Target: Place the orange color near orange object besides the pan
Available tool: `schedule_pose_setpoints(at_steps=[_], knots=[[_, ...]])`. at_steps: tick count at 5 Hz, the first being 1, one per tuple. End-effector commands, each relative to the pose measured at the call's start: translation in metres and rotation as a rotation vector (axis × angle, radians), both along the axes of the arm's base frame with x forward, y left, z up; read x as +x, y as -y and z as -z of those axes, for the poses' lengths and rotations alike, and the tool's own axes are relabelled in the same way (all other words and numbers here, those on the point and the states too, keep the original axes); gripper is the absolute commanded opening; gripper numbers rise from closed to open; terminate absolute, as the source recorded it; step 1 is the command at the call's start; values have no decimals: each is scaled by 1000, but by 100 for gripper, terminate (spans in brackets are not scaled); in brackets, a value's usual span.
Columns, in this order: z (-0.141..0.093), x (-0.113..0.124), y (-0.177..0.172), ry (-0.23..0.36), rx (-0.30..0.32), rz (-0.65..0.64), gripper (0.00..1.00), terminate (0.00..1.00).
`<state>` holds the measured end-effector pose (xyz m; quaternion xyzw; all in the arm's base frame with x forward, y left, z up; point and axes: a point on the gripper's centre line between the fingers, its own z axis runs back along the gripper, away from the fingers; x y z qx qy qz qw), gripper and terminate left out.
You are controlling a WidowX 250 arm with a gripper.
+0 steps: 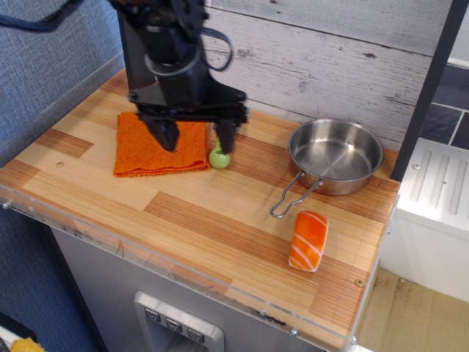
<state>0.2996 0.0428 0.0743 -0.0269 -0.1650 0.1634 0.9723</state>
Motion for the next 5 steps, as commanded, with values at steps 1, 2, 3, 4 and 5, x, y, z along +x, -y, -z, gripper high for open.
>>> schedule_pose_setpoints(at_steps=[1, 2, 3, 4, 5], knots=[[-3, 22, -42, 17, 26, -64, 100, 0], [-2, 30, -63, 12, 48, -93, 100, 0], [5, 38, -70, 1, 48, -112, 100, 0], [20, 36, -71, -33, 52, -114, 100, 0], [33, 36, -65, -61, 58, -120, 100, 0]])
